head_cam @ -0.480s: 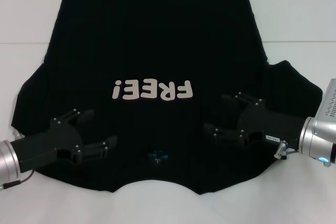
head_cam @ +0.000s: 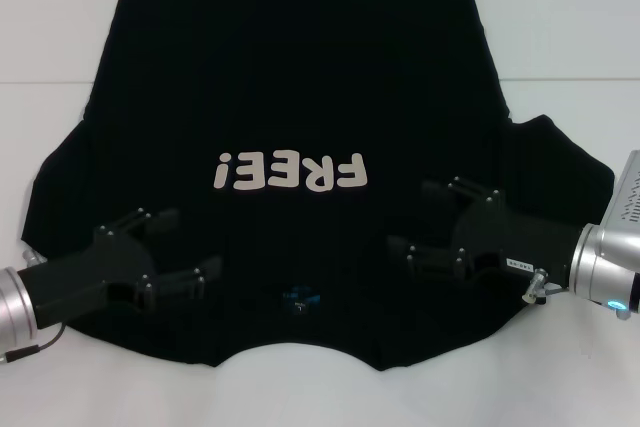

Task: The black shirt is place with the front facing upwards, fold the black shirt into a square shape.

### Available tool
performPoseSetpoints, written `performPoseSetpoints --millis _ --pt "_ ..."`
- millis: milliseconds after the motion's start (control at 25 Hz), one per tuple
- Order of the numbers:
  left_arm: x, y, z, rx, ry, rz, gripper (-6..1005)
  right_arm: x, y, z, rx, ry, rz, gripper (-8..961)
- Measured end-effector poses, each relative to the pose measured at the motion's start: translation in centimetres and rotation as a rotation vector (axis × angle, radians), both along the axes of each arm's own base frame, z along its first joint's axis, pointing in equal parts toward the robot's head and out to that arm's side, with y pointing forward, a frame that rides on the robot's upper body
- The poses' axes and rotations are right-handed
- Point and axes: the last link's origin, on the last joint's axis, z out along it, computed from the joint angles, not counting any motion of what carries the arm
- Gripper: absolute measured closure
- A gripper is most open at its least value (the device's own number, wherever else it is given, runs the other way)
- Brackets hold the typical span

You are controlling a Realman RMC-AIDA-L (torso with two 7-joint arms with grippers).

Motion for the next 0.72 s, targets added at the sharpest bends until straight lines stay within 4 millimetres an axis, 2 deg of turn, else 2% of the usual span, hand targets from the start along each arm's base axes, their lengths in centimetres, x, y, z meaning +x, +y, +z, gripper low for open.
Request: performPoseSetpoints --millis 80,240,360,520,720 --pt "0.0 0.3 0.8 -0.013 -0.078 0.082 48 0.0 0.0 0.0 -0.006 0.009 -0.013 29" --pt "-0.1 1.8 4.5 -0.097 -0.291 0.328 48 0.0 0.0 0.0 -0.014 0.018 -0.033 29" --pt "-0.4 2.9 7.2 -0.153 -0.384 0.461 49 0.0 0.0 0.0 -0.018 0.018 -0.035 29" --pt "-1.7 4.5 10.4 -0.104 -0.414 0.643 49 0.2 -0.1 0.0 -0.021 0.017 -0.043 28" --pt "-4.4 5.6 12.1 0.03 -0.366 0.819 49 0.3 -0.3 -0.1 -0.027 0.013 -0.043 28"
